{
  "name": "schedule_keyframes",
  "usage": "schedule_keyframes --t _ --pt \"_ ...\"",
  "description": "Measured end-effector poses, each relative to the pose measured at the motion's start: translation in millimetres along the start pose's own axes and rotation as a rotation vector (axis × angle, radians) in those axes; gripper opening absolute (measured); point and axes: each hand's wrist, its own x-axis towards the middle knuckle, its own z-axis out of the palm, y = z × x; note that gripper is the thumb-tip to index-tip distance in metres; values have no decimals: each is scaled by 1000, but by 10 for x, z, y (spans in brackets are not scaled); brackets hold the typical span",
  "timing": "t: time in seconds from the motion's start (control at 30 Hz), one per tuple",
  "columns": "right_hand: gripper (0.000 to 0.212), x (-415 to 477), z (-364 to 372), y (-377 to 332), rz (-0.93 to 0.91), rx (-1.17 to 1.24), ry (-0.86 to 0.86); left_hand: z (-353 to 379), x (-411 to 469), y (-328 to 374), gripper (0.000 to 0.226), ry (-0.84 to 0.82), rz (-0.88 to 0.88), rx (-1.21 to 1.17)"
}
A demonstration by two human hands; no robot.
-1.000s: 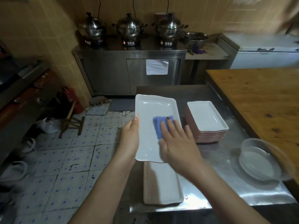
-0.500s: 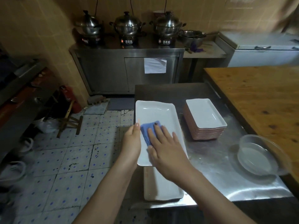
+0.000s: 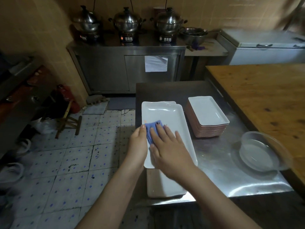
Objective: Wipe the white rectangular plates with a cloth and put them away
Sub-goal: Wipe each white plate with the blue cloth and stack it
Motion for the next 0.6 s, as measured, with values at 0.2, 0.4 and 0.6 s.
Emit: schedule_keyframes --t 0.2,0.4,0.6 --pt "53 105 -178 293 184 -112 83 2 -91 -38 32 -3 1 -42" --pt "54 -237 64 101 54 63 -3 39 -188 -91 33 40 8 -6" --pt "50 -5 -153 353 60 39 41 196 -390 -121 30 56 -12 29"
